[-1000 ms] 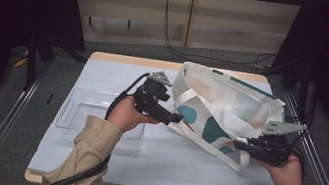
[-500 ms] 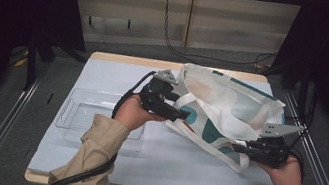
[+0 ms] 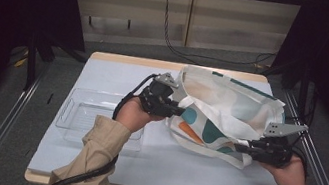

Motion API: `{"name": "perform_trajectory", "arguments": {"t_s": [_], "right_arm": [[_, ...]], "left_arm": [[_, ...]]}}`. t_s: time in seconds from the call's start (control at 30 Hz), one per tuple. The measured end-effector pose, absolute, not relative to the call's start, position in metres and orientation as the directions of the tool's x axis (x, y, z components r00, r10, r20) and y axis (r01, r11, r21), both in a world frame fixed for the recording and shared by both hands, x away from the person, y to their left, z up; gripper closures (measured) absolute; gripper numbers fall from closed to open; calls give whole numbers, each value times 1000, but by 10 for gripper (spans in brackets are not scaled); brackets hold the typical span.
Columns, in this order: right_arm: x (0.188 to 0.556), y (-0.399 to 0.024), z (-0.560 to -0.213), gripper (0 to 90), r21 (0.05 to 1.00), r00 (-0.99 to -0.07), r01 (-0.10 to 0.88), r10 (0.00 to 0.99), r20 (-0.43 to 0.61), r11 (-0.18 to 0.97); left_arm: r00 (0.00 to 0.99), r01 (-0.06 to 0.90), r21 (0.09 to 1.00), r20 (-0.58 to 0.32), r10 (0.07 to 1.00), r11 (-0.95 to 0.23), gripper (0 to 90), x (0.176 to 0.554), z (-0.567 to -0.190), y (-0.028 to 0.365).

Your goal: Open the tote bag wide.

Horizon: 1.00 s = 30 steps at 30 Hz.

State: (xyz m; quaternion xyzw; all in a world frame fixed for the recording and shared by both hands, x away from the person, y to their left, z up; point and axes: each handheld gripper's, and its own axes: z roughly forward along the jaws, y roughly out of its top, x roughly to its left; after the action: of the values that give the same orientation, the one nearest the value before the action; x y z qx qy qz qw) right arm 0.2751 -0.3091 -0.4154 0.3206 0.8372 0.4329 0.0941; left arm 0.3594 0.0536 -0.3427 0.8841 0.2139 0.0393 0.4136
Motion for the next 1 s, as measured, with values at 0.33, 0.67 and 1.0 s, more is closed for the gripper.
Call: {"name": "perform_trajectory", "arguments": {"t_s": [0.33,0.67,1.0], "right_arm": [[276,-318,-398,510,792,-759,465,639,126,395],[286,-328,-376,436,809,-742,453,661,109,375],[295,-333,-361,338,831,-719,447,685,113,332]], "left_arm": [[902,362,729,-116,416,-581,786,358,-355,61],[906,360,712,-111,409,-603,787,355,-363,62],[898,381,698,-124,421,-607,795,355,-370,67]]}}
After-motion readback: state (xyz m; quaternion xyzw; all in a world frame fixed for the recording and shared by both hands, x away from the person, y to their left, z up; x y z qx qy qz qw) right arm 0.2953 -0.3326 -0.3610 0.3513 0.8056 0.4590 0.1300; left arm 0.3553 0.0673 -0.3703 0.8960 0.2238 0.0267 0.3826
